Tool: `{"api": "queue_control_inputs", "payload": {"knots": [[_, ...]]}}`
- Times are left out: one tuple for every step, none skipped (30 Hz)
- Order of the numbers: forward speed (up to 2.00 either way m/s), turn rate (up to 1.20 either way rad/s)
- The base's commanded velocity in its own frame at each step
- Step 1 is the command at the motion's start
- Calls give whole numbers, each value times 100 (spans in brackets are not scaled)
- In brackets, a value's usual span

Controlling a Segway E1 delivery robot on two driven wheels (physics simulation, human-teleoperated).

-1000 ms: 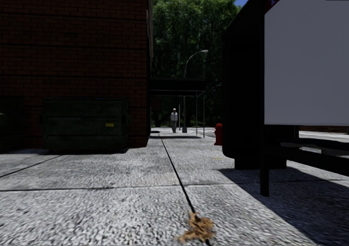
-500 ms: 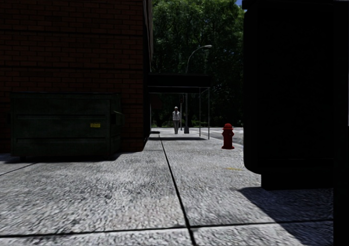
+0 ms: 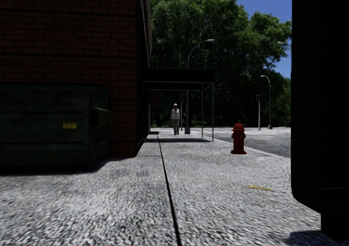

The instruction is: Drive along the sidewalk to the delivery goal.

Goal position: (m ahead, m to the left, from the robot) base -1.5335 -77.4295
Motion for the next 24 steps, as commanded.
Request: {"api": "queue_control_inputs", "payload": {"knots": [[139, 0], [139, 0], [124, -33], [124, -34], [124, -34], [123, -34], [123, -34], [123, -34], [123, -34], [123, -34], [123, -42], [123, -42], [122, -48], [122, -54], [122, -54], [122, -62], [121, -66], [121, -67], [121, -67], [121, -68], [121, -68], [121, -66], [121, -66], [121, -57]]}}
